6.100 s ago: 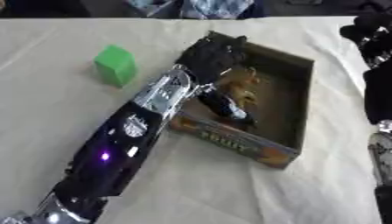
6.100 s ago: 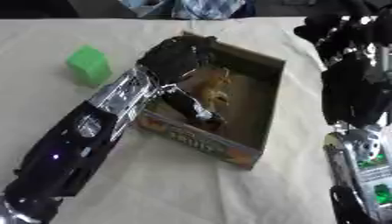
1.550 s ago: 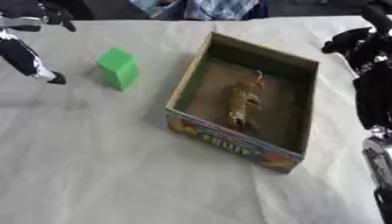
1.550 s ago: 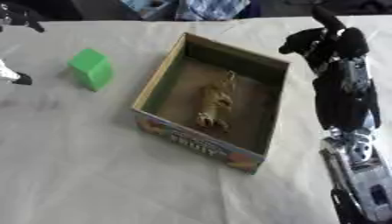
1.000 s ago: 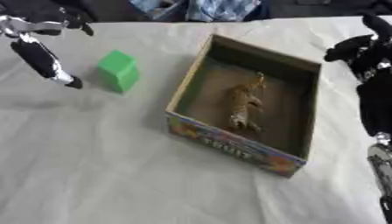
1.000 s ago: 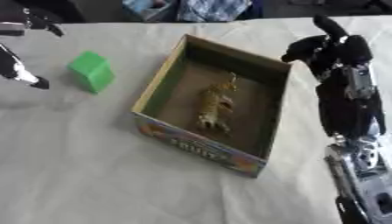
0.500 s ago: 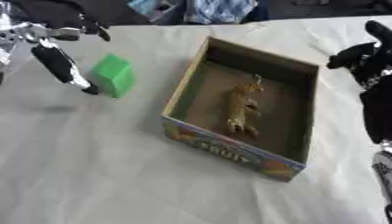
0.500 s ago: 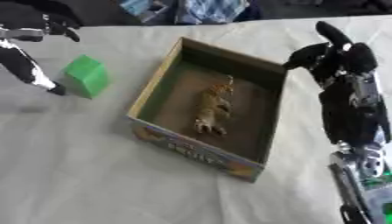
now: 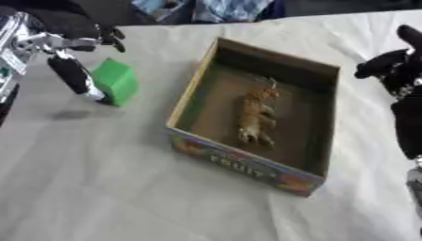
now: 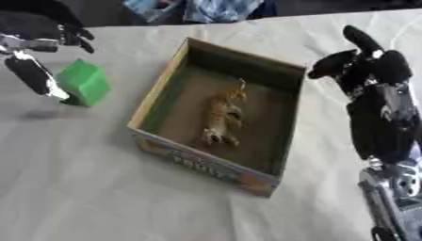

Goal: Pick up objects on the table and place them in the box.

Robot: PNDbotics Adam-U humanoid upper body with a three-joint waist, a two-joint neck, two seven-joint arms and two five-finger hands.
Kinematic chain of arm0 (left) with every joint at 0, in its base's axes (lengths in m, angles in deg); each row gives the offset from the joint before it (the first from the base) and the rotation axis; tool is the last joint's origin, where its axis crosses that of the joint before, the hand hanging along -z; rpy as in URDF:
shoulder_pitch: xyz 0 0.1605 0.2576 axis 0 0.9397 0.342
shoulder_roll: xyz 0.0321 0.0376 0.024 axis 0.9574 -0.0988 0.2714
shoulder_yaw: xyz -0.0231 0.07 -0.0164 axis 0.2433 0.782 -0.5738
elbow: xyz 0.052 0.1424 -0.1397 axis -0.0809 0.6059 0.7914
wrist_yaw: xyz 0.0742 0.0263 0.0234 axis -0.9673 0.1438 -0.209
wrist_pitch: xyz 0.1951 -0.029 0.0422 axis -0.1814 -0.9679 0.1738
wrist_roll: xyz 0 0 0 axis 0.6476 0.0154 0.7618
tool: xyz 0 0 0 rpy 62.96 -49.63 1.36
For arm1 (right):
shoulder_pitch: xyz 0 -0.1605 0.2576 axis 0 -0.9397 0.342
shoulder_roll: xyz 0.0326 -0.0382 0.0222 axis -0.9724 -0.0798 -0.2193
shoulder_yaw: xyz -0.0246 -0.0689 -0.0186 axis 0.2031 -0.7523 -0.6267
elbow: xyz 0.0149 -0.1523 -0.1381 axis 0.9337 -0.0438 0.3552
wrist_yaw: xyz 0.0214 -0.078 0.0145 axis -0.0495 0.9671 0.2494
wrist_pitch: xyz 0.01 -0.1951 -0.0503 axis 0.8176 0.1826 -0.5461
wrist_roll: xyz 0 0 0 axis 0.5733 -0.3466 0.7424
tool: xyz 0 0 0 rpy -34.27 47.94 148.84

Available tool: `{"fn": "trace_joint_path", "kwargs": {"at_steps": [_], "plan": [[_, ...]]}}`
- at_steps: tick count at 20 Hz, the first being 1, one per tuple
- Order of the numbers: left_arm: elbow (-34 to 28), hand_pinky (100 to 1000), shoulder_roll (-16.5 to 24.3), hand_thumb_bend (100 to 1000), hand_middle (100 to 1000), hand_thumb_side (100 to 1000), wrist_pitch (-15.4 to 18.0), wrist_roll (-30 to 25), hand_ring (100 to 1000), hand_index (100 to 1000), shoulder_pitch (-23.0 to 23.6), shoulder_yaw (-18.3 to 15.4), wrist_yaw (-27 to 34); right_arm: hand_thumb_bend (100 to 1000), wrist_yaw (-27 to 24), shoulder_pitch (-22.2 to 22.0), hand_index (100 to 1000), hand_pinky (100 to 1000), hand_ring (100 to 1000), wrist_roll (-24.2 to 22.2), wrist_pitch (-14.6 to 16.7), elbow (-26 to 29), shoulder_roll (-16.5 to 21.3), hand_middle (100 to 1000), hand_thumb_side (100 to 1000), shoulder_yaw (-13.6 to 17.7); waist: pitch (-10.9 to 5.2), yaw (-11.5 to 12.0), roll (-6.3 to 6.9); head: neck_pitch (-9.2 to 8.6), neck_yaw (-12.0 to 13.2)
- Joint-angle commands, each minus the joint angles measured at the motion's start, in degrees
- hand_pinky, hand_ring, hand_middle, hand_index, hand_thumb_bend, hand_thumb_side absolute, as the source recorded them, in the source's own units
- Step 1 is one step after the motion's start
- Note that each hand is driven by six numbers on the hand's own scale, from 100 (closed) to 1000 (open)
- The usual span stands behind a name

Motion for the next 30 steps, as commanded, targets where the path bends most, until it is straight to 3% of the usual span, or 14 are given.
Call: {"fn": "trace_joint_path", "kwargs": {"at_steps": [1, 4, 7, 15, 19, 21, 25, 30], "plan": [[1.1, 851, 0.6, 573, 1000, 473, -0.3, -1.5, 909, 923, -1.3, -1.3, 0.1, 264, -0.4, 0.6, 924, 780, 601, -0.1, 0.0, 1.2, 0.4, 585, 1000, 0.0, -1.06, -0.1, -0.14, -0.42, 0.2], [2.0, 829, 0.5, 511, 1000, 423, -0.5, -3.1, 896, 916, -1.1, -1.2, 1.0, 264, -0.4, 0.6, 924, 780, 601, 0.1, 0.0, 1.2, 0.3, 584, 1000, 0.1, -0.98, -0.2, -0.24, -0.55, 0.3], [2.5, 744, 0.2, 440, 1000, 386, -0.8, -3.6, 837, 897, -0.8, -1.4, 3.0, 262, -0.4, 0.5, 923, 780, 599, 0.4, -0.1, 1.2, 0.3, 582, 1000, 0.1, -0.86, -0.5, -0.39, -0.7, 0.5], [2.3, 651, -0.4, 317, 1000, 326, -1.1, -0.4, 702, 823, -0.2, -1.2, 8.0, 259, 0.0, 0.4, 923, 779, 595, 0.8, -0.7, 1.2, 0.0, 577, 1000, 0.1, -0.73, -0.8, -0.56, -0.86, 0.8], [2.2, 609, -0.4, 294, 1000, 312, -0.3, 1.2, 581, 772, 0.1, -1.0, 8.3, 258, 0.1, 0.4, 924, 779, 593, 0.9, -0.9, 1.2, -0.1, 575, 1000, 0.1, -0.69, -0.9, -0.59, -0.97, 0.9], [2.6, 643, -0.4, 309, 1000, 318, -0.1, 1.2, 619, 793, 0.3, -0.9, 8.3, 259, 0.2, 0.4, 924, 777, 591, 0.9, -1.1, 1.2, -0.2, 574, 1000, 0.1, -0.65, -0.9, -0.59, -1.02, 1.0], [2.8, 565, -0.4, 293, 1000, 302, 0.0, 1.1, 465, 733, 0.6, -0.7, 7.8, 257, 0.2, 0.4, 924, 778, 589, 0.9, -1.2, 1.2, -0.2, 573, 1000, 0.1, -0.53, -1.1, -0.63, -1.22, 1.0], [2.4, 375, -0.4, 264, 1000, 282, -0.2, 3.2, 278, 559, 0.6, -0.9, 7.0, 257, 0.2, 0.3, 925, 778, 588, 0.5, -1.5, 1.2, -0.3, 572, 1000, 0.0, -0.44, -1.0, -0.59, -0.76, 0.8]]}}
